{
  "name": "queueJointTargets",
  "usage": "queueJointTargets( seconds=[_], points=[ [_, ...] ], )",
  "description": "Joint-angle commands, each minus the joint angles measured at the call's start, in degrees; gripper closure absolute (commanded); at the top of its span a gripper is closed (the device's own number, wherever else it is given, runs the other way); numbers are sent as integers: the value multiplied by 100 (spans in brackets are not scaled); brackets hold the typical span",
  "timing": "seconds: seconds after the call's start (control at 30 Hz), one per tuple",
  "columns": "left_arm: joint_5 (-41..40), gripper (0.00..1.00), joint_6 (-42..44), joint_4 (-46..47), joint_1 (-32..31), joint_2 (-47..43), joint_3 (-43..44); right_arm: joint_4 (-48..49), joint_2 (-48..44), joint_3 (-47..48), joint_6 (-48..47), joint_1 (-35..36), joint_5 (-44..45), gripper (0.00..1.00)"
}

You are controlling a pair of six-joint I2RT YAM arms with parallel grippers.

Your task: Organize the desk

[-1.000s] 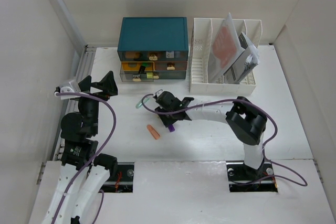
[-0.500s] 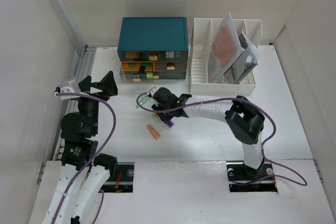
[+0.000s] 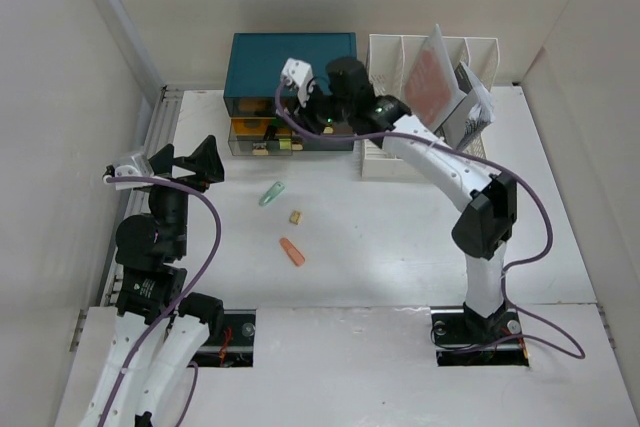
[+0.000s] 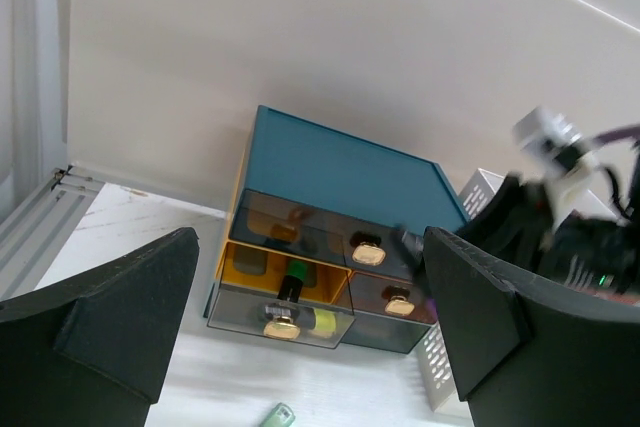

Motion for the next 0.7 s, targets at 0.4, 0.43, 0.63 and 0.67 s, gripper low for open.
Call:
queueJointTargets(
  seconds=[0.4, 0.43, 0.63, 0.67],
  points=[
    [-50, 6, 64, 221, -25, 188, -49, 1472, 1012, 1108, -978, -435, -2849, 100],
    [-51, 6, 116, 221, -25, 240, -49, 1473, 1125, 1213, -1048, -435, -2849, 100],
    [-156, 6, 117, 221, -25, 346, -49, 1543, 1504, 1583, -1110, -435, -2963, 100],
    [-156, 6, 117, 221, -25, 346, -49, 1613, 1609, 1661, -1110, -435, -2963, 100]
  ],
)
